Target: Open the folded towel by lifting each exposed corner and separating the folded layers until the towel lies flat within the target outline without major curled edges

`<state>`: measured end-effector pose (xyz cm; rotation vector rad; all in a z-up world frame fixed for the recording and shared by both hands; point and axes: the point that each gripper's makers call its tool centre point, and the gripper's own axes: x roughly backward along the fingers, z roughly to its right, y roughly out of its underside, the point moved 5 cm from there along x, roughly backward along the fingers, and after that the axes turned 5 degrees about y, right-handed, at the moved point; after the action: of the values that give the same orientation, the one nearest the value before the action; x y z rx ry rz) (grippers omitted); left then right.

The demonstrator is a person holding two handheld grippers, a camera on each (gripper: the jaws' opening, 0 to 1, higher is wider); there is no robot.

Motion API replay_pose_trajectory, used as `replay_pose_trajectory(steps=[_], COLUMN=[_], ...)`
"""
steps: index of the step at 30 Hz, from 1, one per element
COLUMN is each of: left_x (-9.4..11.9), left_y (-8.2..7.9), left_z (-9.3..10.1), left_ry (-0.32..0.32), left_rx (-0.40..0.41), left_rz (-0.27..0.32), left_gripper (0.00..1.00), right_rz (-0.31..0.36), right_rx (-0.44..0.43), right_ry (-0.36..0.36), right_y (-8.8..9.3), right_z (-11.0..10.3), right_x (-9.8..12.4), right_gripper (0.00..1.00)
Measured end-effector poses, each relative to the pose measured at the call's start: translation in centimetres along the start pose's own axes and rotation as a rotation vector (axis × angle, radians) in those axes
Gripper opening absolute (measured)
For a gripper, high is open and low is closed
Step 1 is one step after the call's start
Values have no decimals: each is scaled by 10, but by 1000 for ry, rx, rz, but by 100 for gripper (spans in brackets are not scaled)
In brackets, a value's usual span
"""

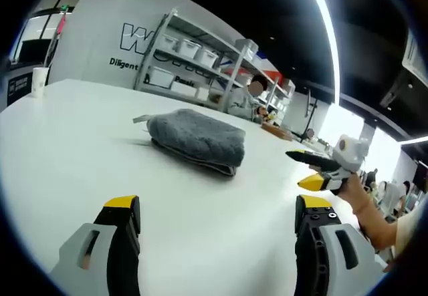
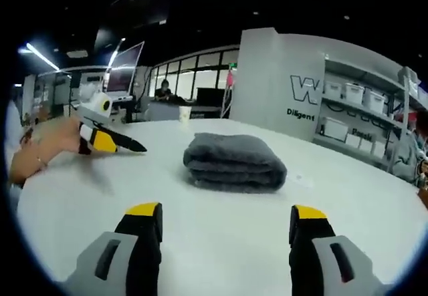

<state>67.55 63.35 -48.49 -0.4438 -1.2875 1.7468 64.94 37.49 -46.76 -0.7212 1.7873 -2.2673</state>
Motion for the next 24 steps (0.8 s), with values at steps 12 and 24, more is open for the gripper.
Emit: replay_pose_trajectory(steps=[12, 24], left_x=[1, 4], left_y=[-2, -9], left_z=[2, 5], left_ry=[13, -19], left_rx=[-10, -113], left_rz=[9, -25], left_gripper=[94, 94], right_rz=[41, 31], right_rx=[19, 2], right_ry=[-46, -80], right_y=[0, -6], right_z=[-25, -36], right_x=[-10, -25], right_gripper=[67, 63])
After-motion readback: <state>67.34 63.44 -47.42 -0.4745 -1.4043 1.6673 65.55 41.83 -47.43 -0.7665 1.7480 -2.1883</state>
